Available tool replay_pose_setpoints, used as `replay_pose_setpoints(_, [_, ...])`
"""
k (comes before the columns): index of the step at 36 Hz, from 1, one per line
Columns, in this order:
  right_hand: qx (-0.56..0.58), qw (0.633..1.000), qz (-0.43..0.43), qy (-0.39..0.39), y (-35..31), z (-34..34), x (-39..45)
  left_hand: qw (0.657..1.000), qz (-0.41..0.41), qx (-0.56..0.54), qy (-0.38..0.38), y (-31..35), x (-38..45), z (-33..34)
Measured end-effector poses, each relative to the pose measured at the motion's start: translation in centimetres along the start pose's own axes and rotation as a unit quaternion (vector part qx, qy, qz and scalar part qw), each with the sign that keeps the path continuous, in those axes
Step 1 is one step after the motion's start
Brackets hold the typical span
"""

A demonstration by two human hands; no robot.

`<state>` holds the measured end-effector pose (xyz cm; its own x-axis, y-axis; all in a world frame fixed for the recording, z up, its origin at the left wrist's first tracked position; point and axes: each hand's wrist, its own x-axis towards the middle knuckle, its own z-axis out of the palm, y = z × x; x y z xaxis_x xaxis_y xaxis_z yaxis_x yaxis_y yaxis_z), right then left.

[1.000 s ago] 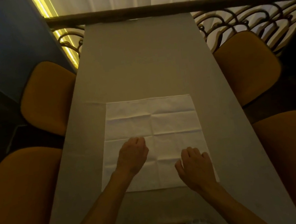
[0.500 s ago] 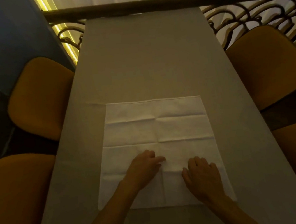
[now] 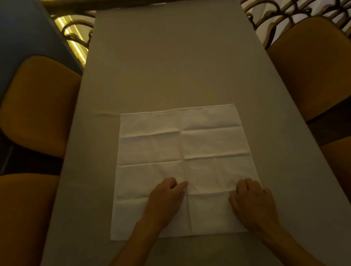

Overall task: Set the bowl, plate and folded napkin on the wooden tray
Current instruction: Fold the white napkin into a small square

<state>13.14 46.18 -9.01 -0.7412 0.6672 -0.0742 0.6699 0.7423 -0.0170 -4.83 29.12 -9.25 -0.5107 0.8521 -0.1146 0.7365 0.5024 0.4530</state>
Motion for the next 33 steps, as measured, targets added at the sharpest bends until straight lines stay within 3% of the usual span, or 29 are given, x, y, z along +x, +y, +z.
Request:
replay_pose_setpoints(11, [0.020,0.998,0.059,-0.022,2.1,-0.9,-0.8,1.000,-0.014,-0.010,0.011,-0.6,2.1,-0.4])
replay_pose_setpoints(20, [0.042,0.998,0.037,-0.042,0.4,-0.3,-1.1,1.000,-0.008,-0.017,0.018,-1.7,6.1,-1.4])
replay_pose_setpoints(27, [0.156,0.983,0.019,-0.098,-4.0,0.2,-0.3,0.999,0.016,-0.012,-0.039,-3.2,11.8,-3.5])
replay_pose_setpoints(33, [0.172,0.982,-0.004,-0.074,-7.4,0.3,0.1,0.995,0.045,0.029,-0.081,-4.8,14.9,-5.0])
